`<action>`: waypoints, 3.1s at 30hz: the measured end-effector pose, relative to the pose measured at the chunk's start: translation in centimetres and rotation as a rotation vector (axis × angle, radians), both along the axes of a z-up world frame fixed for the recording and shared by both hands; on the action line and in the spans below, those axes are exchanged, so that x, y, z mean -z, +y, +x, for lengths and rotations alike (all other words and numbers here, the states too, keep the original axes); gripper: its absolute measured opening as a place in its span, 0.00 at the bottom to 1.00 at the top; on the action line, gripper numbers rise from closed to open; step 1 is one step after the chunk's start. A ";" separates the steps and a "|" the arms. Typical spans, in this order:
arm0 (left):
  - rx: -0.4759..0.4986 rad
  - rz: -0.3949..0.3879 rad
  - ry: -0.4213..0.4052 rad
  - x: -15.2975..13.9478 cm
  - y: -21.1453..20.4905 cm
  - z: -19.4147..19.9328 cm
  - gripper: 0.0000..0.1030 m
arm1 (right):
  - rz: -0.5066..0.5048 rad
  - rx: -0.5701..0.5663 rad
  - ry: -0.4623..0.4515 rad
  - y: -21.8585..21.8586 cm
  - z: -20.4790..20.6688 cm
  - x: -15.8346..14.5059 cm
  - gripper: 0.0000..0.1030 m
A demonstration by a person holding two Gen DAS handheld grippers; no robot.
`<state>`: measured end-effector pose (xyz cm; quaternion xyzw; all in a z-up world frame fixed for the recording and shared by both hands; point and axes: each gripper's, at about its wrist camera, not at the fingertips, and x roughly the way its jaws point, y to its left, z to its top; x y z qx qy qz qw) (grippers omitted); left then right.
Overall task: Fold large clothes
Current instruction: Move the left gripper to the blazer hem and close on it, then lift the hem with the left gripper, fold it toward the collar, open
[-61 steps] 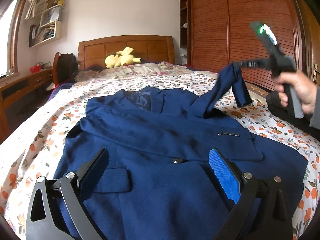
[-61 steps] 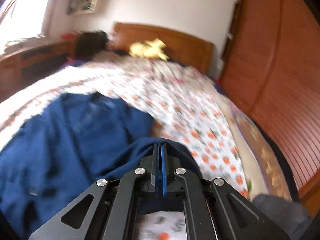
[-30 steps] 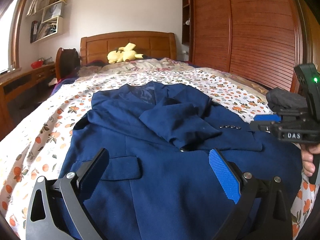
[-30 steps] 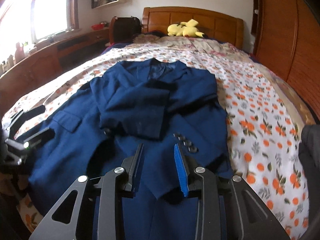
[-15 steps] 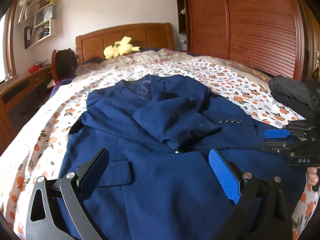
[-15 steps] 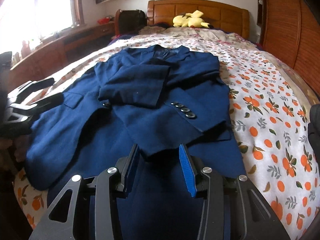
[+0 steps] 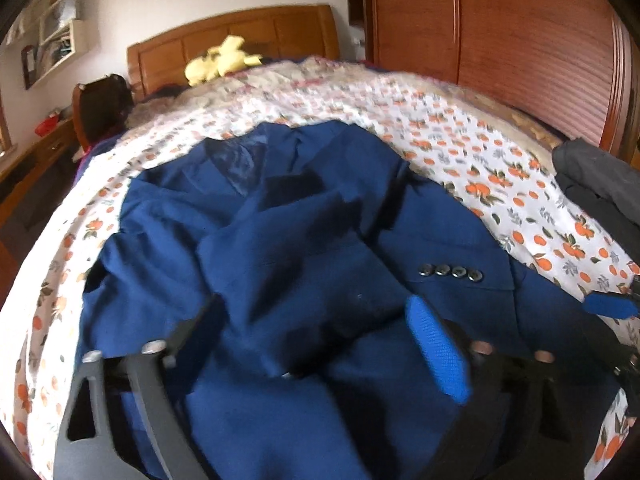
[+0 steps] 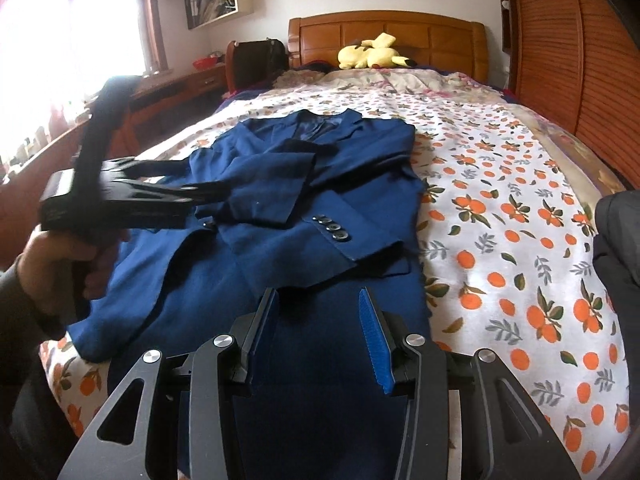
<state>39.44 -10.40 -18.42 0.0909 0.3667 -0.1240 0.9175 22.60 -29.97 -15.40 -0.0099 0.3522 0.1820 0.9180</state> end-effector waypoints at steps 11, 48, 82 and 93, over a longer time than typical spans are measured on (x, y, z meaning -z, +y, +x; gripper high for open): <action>0.033 0.054 0.130 3.3 -4.8 2.8 0.73 | 0.029 -0.004 0.001 -2.2 -0.5 -0.4 0.40; -0.155 -0.013 -0.029 -3.0 10.3 -3.8 0.16 | -0.041 0.015 -0.042 2.9 1.1 -0.6 0.40; -0.172 -0.021 0.177 4.1 14.5 -7.0 0.14 | -0.093 -0.004 -0.013 5.2 2.1 1.1 0.40; -0.119 -0.028 0.048 -0.2 13.1 -10.6 0.04 | -0.091 -0.004 -0.015 5.0 2.1 1.0 0.40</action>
